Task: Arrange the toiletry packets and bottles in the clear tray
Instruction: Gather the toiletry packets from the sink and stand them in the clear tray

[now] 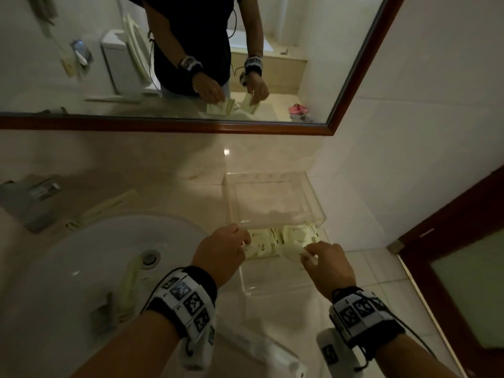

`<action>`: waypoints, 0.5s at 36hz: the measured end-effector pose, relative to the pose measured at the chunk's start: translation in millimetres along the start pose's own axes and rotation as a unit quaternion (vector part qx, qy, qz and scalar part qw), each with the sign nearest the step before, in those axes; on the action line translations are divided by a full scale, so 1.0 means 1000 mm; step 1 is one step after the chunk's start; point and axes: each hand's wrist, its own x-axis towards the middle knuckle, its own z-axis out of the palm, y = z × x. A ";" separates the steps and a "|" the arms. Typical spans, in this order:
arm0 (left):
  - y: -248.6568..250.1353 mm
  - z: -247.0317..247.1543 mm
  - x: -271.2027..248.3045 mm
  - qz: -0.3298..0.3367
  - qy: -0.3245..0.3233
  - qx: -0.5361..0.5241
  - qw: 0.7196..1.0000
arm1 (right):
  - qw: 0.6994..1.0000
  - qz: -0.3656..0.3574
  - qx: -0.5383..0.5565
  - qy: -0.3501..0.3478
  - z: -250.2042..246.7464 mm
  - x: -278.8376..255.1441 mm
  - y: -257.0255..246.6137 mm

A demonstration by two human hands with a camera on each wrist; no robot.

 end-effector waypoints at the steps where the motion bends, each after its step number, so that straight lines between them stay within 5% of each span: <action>1: 0.003 0.004 0.005 0.001 0.008 0.001 1.000 | 1.000 -0.004 0.002 -0.003 0.002 0.006 0.005; 18: 0.010 0.083 0.051 0.004 0.122 0.077 0.990 | 0.988 -0.138 0.014 0.073 0.025 0.102 0.055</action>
